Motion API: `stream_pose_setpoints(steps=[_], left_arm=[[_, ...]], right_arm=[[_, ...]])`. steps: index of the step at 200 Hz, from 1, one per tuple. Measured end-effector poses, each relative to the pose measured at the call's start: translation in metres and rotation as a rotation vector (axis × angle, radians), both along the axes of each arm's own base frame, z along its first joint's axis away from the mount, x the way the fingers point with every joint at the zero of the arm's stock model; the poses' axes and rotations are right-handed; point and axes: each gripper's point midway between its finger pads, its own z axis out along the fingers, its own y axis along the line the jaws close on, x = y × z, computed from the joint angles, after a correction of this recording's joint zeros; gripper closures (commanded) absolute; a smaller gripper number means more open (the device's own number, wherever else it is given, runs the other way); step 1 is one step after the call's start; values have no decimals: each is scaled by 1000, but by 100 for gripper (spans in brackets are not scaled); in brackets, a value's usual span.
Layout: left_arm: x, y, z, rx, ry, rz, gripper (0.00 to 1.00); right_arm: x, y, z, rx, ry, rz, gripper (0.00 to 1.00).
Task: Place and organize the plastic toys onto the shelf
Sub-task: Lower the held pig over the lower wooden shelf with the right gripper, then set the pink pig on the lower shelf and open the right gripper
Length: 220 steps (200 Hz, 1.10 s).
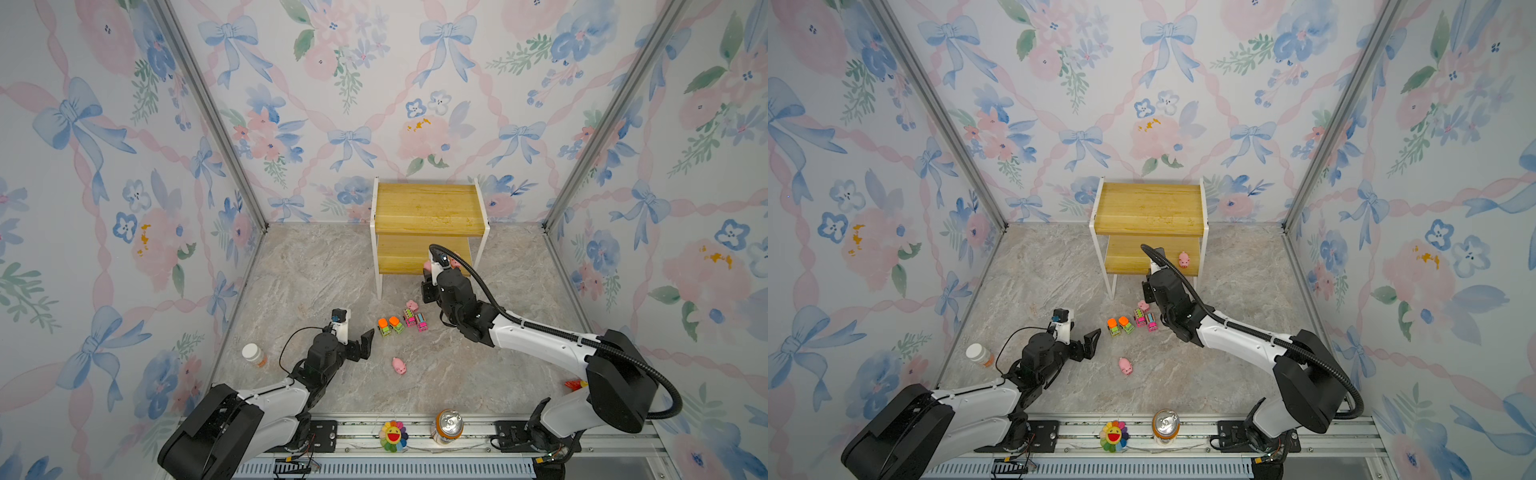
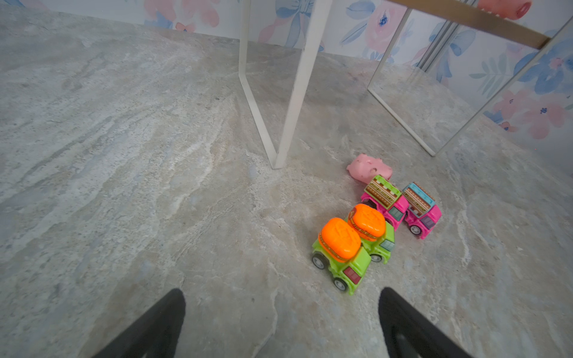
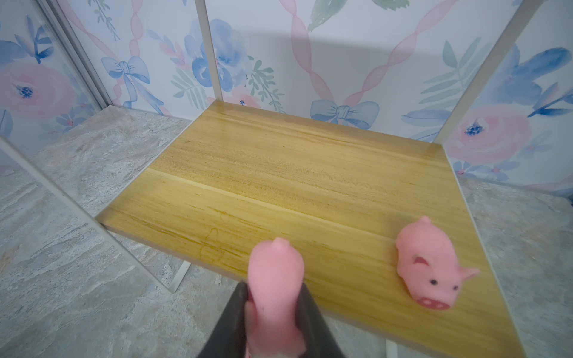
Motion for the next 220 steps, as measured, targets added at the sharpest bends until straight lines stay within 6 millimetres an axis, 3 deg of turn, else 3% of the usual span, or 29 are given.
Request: stream_pose_setpoints(steps=[60, 116, 220], left_arm=[[0, 1, 0, 2, -1, 5, 2], [0, 1, -1, 6, -1, 7, 2], [-1, 1, -5, 15, 14, 6, 2]], right_arm=[[5, -1, 14, 12, -63, -24, 72], [13, 1, 2, -2, -69, -46, 72], [20, -12, 0, 6, -94, -88, 72]])
